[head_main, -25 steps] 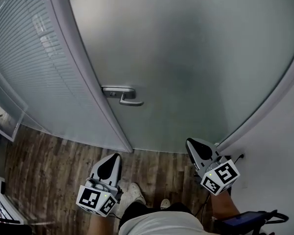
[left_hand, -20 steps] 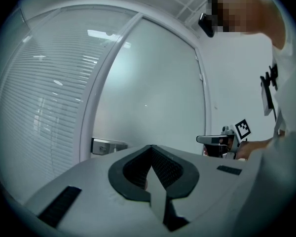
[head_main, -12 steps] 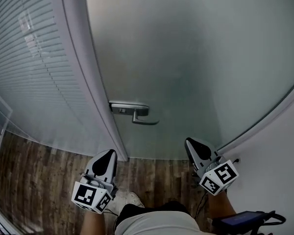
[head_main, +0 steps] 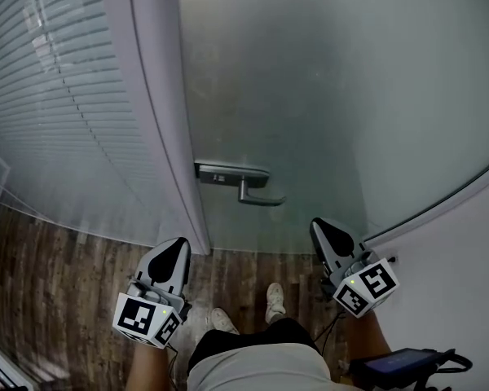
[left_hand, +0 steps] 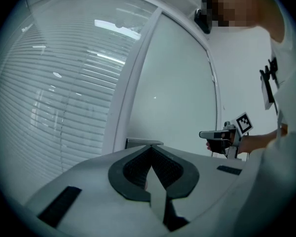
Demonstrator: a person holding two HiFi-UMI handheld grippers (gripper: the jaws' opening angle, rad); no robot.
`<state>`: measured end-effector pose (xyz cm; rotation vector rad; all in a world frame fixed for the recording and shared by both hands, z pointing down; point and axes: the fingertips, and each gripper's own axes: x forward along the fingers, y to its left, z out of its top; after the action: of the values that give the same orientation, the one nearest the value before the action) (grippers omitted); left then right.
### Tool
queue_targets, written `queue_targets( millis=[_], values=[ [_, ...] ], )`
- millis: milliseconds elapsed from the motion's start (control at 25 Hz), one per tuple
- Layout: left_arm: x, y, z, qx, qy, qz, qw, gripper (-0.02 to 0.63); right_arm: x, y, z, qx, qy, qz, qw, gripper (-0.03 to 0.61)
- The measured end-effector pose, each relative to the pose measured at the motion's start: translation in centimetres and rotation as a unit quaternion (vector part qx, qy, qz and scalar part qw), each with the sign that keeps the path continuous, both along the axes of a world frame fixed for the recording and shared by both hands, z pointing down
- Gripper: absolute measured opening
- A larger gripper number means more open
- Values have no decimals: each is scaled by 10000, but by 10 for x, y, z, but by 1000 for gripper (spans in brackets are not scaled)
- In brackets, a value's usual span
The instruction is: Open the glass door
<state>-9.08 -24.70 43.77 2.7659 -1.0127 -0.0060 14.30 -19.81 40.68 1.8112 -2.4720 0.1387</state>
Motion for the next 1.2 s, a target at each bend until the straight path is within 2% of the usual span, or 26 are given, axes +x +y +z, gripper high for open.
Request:
queue_targets(
  millis=[200,360,440,600,800,1000,1200],
  values=[
    [3,-15,12,99,-84,-207,9997,2,2,-29,26,-35,-43,-321,9995,0],
    [10,-21,6,21,-126,-431,9990,2,7,-46,30,-195,7,-669,9976,2],
    [19,-24,3,-3,-150,-519,9985,2,7,-54,33,-323,94,-890,9955,22],
    [41,-20,-2,-13,-111,-533,9985,2,4,-64,53,-761,317,-1393,9868,106],
    [63,-22,11,-112,-292,-577,9978,2,-4,-76,83,-1183,1096,-1902,9684,163],
    [68,-21,20,-228,-417,-667,9966,2,-11,-85,111,-1586,1420,-2126,9537,170],
    [61,-20,24,-323,-509,-739,9954,2,-11,-87,115,-1635,1424,-2119,9529,170]
  ],
)
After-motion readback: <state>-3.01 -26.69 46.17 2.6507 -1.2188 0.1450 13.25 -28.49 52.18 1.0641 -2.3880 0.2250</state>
